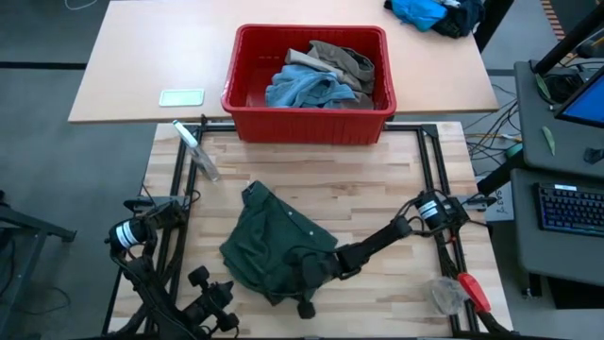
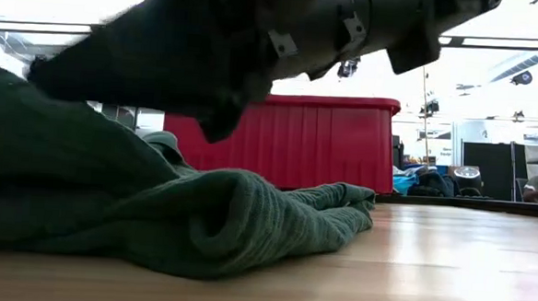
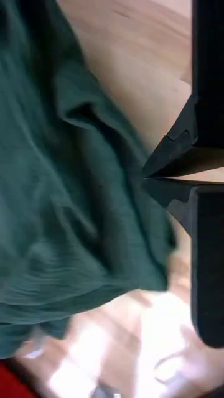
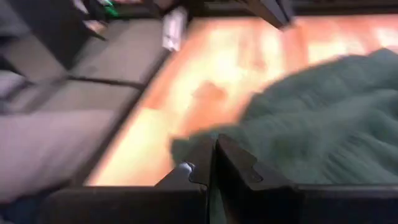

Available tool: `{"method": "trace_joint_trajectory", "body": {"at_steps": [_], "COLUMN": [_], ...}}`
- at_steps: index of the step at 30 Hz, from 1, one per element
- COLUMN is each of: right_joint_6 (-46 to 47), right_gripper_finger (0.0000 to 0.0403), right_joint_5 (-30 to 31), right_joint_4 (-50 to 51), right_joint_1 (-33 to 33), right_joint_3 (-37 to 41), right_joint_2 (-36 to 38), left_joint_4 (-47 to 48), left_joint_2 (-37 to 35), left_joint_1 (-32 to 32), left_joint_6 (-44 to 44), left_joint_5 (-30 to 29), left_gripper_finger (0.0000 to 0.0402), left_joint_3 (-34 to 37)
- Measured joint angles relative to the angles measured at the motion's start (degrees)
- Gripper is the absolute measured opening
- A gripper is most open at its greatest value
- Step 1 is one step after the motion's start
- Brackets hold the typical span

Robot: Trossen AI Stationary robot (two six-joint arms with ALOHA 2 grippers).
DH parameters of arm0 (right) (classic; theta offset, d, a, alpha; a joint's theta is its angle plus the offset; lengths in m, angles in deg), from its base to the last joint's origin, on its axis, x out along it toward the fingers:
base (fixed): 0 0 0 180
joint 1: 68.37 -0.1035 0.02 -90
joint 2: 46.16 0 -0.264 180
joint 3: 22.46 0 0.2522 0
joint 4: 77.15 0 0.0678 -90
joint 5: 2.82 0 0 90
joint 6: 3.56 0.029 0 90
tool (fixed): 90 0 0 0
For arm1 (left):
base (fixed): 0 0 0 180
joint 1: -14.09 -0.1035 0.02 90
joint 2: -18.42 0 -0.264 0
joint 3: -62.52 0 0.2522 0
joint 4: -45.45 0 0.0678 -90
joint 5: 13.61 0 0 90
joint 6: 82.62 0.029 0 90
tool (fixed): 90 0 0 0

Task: Fold Laundry from Bin
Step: Fold the green polo shirt

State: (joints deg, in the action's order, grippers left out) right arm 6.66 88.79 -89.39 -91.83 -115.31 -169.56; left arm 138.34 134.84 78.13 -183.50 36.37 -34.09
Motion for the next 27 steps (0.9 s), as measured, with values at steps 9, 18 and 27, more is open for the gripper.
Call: {"method": "trace_joint_trajectory", "body": {"at_steps": [9, 18, 27], "right_joint_6": [0.9, 5.1, 3.4], "right_gripper_finger": [0.0012, 0.0012, 0.0012], "right_joint_5": [18.4, 19.5, 19.4], "right_joint_4": [25.2, 39.2, 48.4], "right_joint_1": [-1.6, -1.6, -0.8], "right_joint_3": [0.0, 0.3, 1.8], "right_joint_2": [8.8, 15.7, 16.7], "left_joint_4": [-1.2, -2.3, -9.1], "left_joint_2": [0.2, 0.1, -11.5], "left_joint_1": [-2.1, -5.8, -10.5], "left_joint_6": [0.1, 5.7, 13.6], "left_joint_5": [-5.7, -9.5, -7.2], "left_gripper_finger": [0.0, 0.0, 0.0], "left_joint_3": [0.1, 0.1, 1.4]}}
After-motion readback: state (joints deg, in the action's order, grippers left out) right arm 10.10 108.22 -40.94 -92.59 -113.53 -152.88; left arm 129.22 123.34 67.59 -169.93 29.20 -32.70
